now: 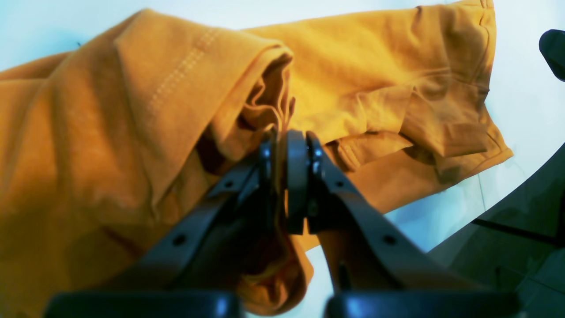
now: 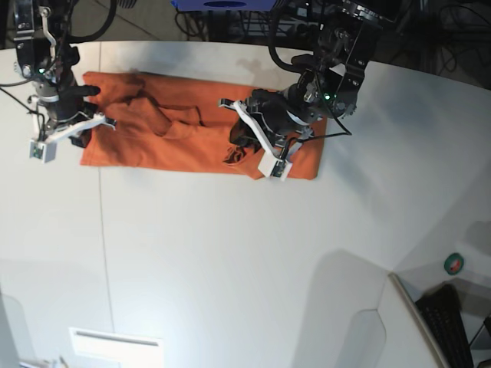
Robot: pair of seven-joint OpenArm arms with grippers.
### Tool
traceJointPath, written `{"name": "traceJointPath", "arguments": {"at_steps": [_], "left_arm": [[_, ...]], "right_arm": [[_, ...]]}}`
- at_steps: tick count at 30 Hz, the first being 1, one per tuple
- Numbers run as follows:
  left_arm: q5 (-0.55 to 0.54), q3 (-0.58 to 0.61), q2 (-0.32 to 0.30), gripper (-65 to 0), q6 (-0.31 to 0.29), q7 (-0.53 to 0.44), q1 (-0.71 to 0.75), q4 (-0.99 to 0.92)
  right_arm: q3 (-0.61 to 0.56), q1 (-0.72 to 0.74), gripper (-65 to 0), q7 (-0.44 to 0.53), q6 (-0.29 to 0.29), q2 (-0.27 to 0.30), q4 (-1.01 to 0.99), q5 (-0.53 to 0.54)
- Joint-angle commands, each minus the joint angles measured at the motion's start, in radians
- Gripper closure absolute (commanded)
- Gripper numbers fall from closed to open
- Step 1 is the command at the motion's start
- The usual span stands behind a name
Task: Layout the t-shirt on the table in an organized manner, then fold the t-shirt properly
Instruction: 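Lower the left gripper and flatten the folded end onto the strip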
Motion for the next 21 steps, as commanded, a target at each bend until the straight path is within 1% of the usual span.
{"name": "traceJointPath", "arguments": {"at_steps": [1, 19, 20, 21], "left_arm": [[-0.012, -0.001, 0.003, 0.0, -0.006, -0.017, -0.011, 0.015], [-0.019, -0.001, 0.004, 0.0, -0.006, -0.016, -0.016, 0.015], [-0.019, -0.001, 0.004, -3.1, -0.006, -0.016, -0.016, 0.015], [-0.019, -0.001, 0.004, -9.1, -0.006, -0.016, -0.016, 0.015]], "right_arm": [[0.007, 0.005, 0.0, 0.021, 0.003, 0.009, 0.019, 0.003], [0.007, 0.002, 0.0, 0.021, 0.003, 0.009, 0.022, 0.003], [0.007, 0.002, 0.0, 0.021, 0.003, 0.009, 0.022, 0.003], [0.007, 0.001, 0.0, 0.021, 0.003, 0.009, 0.022, 0.003]]}}
